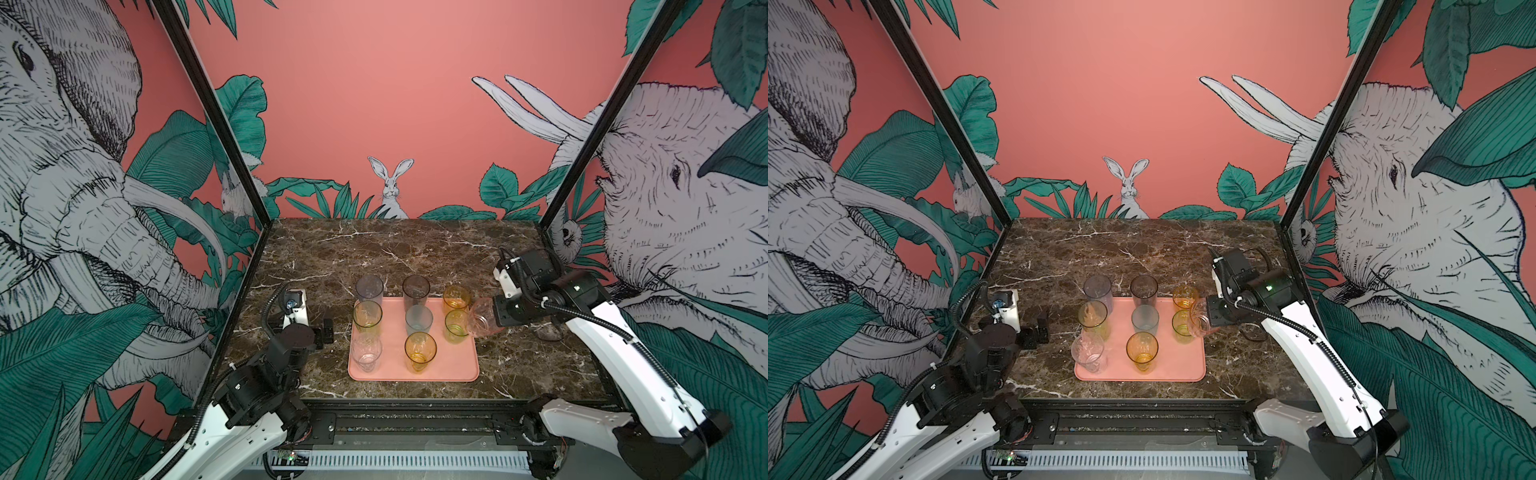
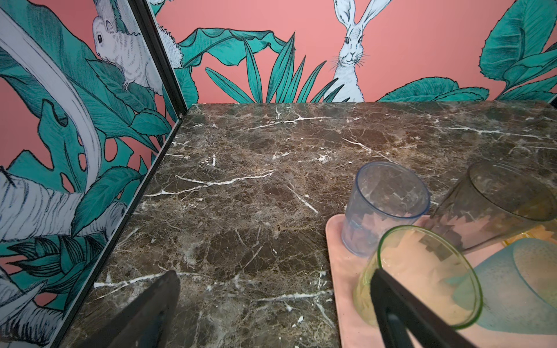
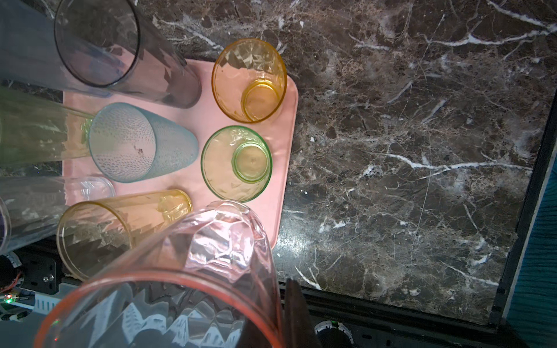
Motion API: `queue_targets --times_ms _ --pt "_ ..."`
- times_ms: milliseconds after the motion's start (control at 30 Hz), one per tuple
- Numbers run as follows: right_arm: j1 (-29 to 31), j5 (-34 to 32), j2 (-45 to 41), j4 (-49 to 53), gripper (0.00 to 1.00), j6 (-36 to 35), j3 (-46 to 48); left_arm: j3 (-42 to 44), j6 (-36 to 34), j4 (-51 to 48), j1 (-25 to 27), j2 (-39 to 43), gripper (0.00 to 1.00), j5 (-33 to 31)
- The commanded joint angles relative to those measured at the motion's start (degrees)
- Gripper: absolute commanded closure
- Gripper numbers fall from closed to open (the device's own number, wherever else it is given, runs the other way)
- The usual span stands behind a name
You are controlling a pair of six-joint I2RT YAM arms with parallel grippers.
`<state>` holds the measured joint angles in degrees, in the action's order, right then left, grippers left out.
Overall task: Place the glasses into the tray
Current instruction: 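Lift the pink cup with the right gripper and carry it toward the tray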
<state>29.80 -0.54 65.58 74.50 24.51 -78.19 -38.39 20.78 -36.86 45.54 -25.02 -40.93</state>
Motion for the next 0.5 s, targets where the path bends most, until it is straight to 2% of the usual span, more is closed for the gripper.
queue_targets --times_ms 0,467 --pt "2.8 -3.8 -2.8 1.3 1.00 3.3 1.4 1.0 0.3 0.8 -0.2 0.0 0.00 0.2" --pt "15.0 -8.4 -6.1 -2.7 1.00 13.6 13.5 1.8 1.6 0.8 -0.3 0.1 0.01 1.3"
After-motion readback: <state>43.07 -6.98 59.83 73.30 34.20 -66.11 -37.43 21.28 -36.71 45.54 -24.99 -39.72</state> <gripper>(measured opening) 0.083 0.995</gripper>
